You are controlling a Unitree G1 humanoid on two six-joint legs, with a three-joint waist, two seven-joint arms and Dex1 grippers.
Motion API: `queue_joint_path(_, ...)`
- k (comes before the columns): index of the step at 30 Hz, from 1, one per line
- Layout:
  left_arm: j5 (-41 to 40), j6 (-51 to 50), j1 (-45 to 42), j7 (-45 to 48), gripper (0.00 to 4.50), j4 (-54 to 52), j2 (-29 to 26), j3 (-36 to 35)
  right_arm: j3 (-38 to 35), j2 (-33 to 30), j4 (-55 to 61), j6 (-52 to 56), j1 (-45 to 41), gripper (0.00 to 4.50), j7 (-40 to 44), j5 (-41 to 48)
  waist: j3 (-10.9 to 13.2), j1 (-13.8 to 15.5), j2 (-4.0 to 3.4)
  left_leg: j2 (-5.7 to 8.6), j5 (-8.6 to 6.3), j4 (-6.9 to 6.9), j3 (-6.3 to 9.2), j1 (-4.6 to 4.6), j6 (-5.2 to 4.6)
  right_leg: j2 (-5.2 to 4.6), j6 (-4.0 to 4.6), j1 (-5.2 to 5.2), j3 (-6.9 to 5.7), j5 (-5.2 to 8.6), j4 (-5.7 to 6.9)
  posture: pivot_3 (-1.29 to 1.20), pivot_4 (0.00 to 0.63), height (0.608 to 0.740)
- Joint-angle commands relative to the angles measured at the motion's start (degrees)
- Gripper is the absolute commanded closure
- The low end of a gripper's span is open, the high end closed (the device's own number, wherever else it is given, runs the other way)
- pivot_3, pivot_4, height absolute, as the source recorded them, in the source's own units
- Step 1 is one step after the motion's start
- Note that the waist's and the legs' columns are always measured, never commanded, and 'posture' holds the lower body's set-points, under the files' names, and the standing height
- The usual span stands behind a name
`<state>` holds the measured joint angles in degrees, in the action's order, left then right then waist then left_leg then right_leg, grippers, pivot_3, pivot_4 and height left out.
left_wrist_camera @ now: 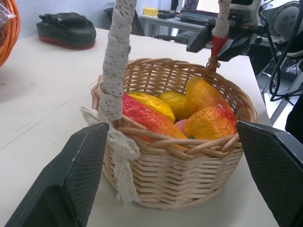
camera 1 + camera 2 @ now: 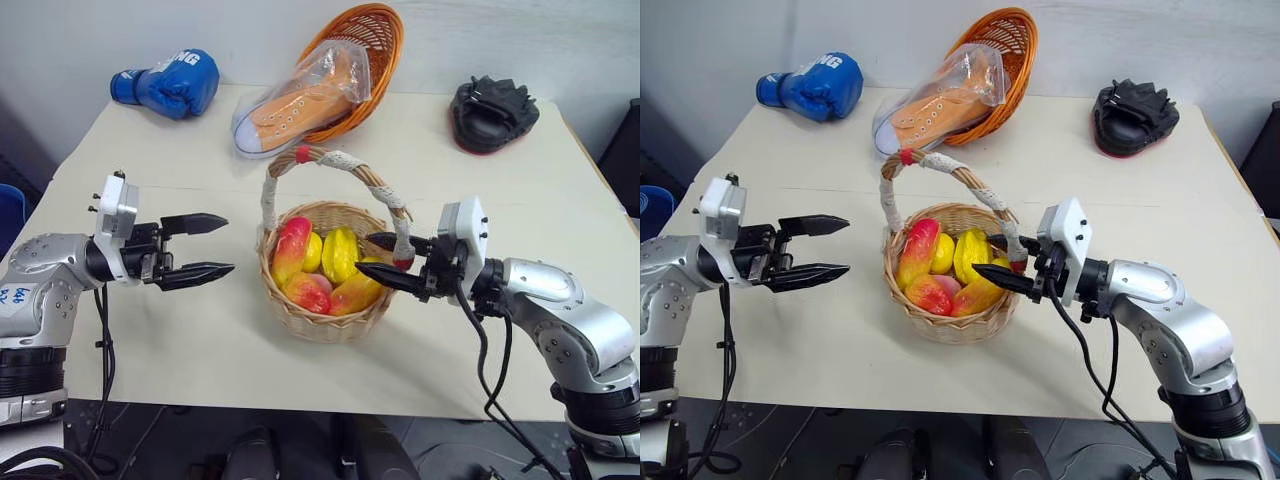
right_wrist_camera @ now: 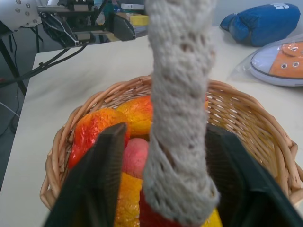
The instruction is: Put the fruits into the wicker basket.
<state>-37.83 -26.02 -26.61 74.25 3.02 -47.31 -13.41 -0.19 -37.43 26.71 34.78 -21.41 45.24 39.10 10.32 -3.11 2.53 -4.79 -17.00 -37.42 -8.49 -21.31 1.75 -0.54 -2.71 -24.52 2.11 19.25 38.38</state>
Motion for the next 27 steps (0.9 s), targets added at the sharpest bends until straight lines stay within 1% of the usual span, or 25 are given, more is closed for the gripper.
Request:
queue_joint_path(1, 0.51, 1.34, -1.45, 0.24, 0.0, -0.37, -0.09, 0.08, -1.42, 0.23, 0.81, -2.76, 2.01, 3.53, 0.95, -0.78, 0.0, -0.09, 0.0, 0.0, 0.0, -0.01, 0.0, 0.01, 0.0, 0.0, 0.0, 0.0, 0.0, 0.0, 0.01, 0.0, 0.15, 0.74)
queue_joint_path(2, 0.61, 1.54, -1.72, 0.41, 0.0, -0.14, 0.07, 0.45, -1.98, 0.46, 1.04, -3.54, 3.05, 3.95, 1.15, -0.69, 0.0, -0.13, 0.0, 0.0, 0.0, 0.0, -0.01, 0.02, 0.0, 0.0, 0.0, 0.01, 0.01, 0.0, 0.02, 0.0, 0.15, 0.74)
queue_joint_path(3, 0.78, 1.82, -2.08, 0.56, 0.0, 0.19, 0.27, 0.86, -2.95, 1.12, 1.34, -4.49, 4.08, 4.19, 0.74, -0.44, 0.0, -0.1, 0.0, 0.0, 0.0, 0.0, -0.02, 0.03, 0.0, 0.0, 0.0, 0.01, 0.01, 0.0, 0.04, 0.0, 0.15, 0.74)
queue_joint_path(4, 0.88, 2.0, -2.6, 0.68, 0.0, 0.55, 0.55, 1.31, -4.92, 2.27, 2.01, -4.95, 5.36, 4.34, -1.05, 0.55, 0.0, -0.09, 0.0, -0.01, 0.01, 0.01, -0.02, 0.04, 0.02, 0.01, 0.0, 0.01, 0.0, 0.0, 0.05, 0.0, 0.15, 0.74)
queue_joint_path(6, 0.98, 2.3, -3.89, 0.98, 0.0, 1.2, 1.28, 2.07, -10.52, 3.69, 4.74, -5.8, 8.84, 4.34, -3.56, 3.54, 0.0, -0.01, 0.0, -0.01, 0.02, 0.0, 0.0, 0.03, 0.03, 0.02, 0.0, 0.01, 0.0, 0.0, 0.07, 0.0, 0.15, 0.74)
queue_joint_path(10, 1.19, 2.42, -6.13, 1.93, 0.0, 2.44, 2.81, 3.59, -24.16, 2.84, 9.54, -4.66, 16.93, 4.34, -7.84, 9.3, 0.01, 0.66, -0.03, 0.04, 0.02, -0.02, 0.02, -0.03, 0.03, -0.01, -0.02, 0.0, 0.0, 0.01, 0.06, 0.0, 0.15, 0.74)
queue_joint_path(13, 1.94, 3.33, -7.55, 2.52, 0.0, 3.73, 4.38, 4.9, -34.38, -1.16, 5.24, -6.64, 21.19, 4.34, -6.14, 6.9, 0.02, 1.03, -0.03, 0.07, 0.0, -0.09, -0.03, -0.01, -0.01, -0.02, -0.07, 0.03, 0.03, -0.02, 0.04, 0.0, 0.15, 0.74)
queue_joint_path(15, 2.04, 3.55, -8.09, 2.77, 0.0, 4.15, 4.98, 5.2, -37.81, -2.86, 1.79, -8.0, 21.93, 4.34, -5.23, 5.81, 0.02, 0.91, -0.03, 0.09, 0.0, -0.14, -0.06, 0.08, -0.03, 0.01, -0.09, 0.12, 0.06, -0.04, 0.06, 0.0, 0.15, 0.74)
queue_joint_path(16, 2.08, 3.69, -8.25, 2.85, 0.0, 4.14, 5.4, 5.47, -39.78, -4.6, -2.89, -10.02, 21.51, 4.34, -3.57, 4.36, 0.02, 0.75, -0.03, 0.09, 0.0, -0.14, -0.07, 0.11, -0.03, 0.04, -0.09, 0.14, 0.09, -0.04, 0.07, 0.0, 0.15, 0.74)
queue_joint_path(18, 2.3, 4.03, -8.41, 2.91, 0.0, 4.3, 6.15, 5.84, -41.43, -6.9, -9.61, -13.19, 20.2, 4.34, -1.27, 2.05, 0.02, 0.45, -0.04, 0.1, 0.01, -0.15, -0.08, 0.13, -0.03, 0.07, -0.08, 0.14, 0.11, -0.05, 0.11, 0.0, 0.15, 0.74)
queue_joint_path(22, 2.75, 4.25, -8.43, 2.96, 0.0, 4.25, 7.0, 6.36, -38.91, -11.84, -24.44, -16.58, 14.46, 4.34, 2.81, -1.91, 0.06, -0.28, -0.12, 0.11, 0.04, -0.13, -0.11, 0.15, -0.03, 0.1, -0.08, 0.12, 0.19, -0.05, 0.15, 0.0, 0.15, 0.74)
queue_joint_path(25, 2.66, 4.24, -8.59, 2.72, 0.0, 4.1, 7.07, 6.2, -35.86, -12.62, -34.07, -21.01, 10.21, 4.34, 4.79, -5.98, 0.1, -0.41, -0.18, 0.08, 0.07, -0.1, -0.12, 0.18, 0.02, 0.16, -0.08, 0.1, 0.23, -0.05, 0.17, 0.0, 0.15, 0.74)
queue_joint_path(27, 2.63, 4.18, -8.38, 2.56, 0.0, 3.83, 7.02, 6.09, -34.44, -12.03, -39.32, -23.19, 7.58, 4.34, 4.32, -8.01, 0.14, -0.57, -0.25, 0.04, 0.09, -0.08, -0.12, 0.2, 0.05, 0.18, -0.08, 0.1, 0.23, -0.05, 0.17, 0.0, 0.15, 0.74)
